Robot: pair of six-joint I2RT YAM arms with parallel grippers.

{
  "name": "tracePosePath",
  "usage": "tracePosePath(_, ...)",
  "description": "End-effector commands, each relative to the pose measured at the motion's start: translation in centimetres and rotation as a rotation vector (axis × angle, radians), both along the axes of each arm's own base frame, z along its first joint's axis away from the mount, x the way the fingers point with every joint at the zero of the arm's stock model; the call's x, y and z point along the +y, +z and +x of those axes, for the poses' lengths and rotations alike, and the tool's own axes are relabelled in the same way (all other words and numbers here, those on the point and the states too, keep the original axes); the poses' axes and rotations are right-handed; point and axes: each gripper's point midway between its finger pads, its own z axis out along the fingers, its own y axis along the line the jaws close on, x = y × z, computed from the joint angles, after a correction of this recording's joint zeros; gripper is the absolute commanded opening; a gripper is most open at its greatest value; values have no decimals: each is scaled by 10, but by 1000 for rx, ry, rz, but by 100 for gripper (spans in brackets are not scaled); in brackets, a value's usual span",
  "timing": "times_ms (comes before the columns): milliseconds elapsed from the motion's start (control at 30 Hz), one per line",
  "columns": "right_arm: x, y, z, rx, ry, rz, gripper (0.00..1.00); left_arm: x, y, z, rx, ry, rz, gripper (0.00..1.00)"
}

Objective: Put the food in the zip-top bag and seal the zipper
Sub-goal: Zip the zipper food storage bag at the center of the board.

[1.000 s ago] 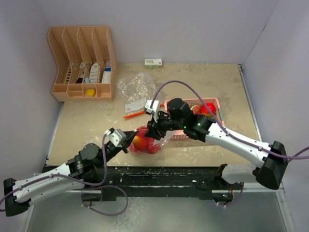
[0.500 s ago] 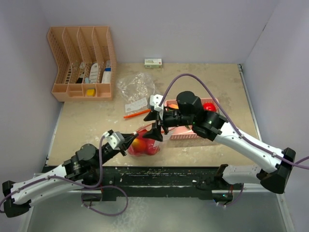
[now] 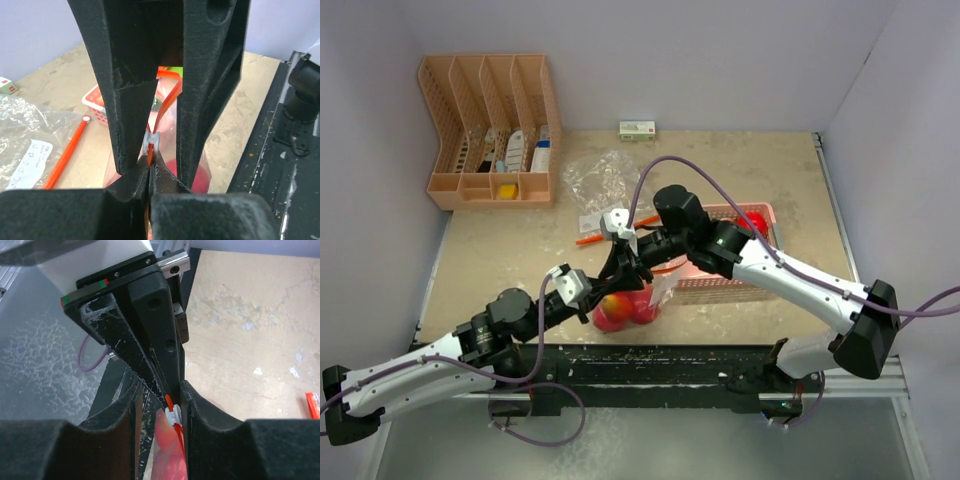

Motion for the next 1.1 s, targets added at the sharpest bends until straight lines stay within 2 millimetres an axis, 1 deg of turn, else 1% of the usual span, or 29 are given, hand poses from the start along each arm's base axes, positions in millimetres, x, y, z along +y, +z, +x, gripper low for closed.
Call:
tracePosePath(0, -3, 41, -12, -69, 75, 123, 28, -1, 36, -6, -29, -31, -87, 0)
tracePosePath(33, -5, 43, -13, -73, 73, 130, 27, 0, 35, -6, -27, -27, -85, 0)
tracePosePath(133, -8, 43, -15, -69, 65, 130, 27, 4, 34, -5, -22, -13, -81, 0)
tracePosePath(267, -11, 39, -10, -76, 18, 114, 44, 10, 34, -5, -18, 3, -84, 0)
tracePosePath(333, -11, 42, -6, -86, -12, 120, 57, 12, 34, -5, -17, 7, -85, 0)
tracePosePath(367, -11, 45, -5, -89, -23, 129, 58, 12, 35, -5, -17, 9, -87, 0)
tracePosePath(467, -12, 53, -1, -104, -57, 149, 59, 12, 34, -5, -15, 8, -87, 0)
tracePosePath(533, -12, 53, 0, -106, -64, 151, 58, 12, 34, -6, -13, 5, -86, 0)
tracePosePath(700, -7, 41, 2, -80, -53, 120, 58, 12, 35, -6, -13, 1, -89, 0)
tracePosePath(933, -5, 29, 4, -59, -55, 87, 58, 13, 35, -6, -14, 4, -90, 0)
tracePosePath(1067, -5, 25, 4, -54, -56, 78, 55, 12, 35, -6, -13, 4, -87, 0)
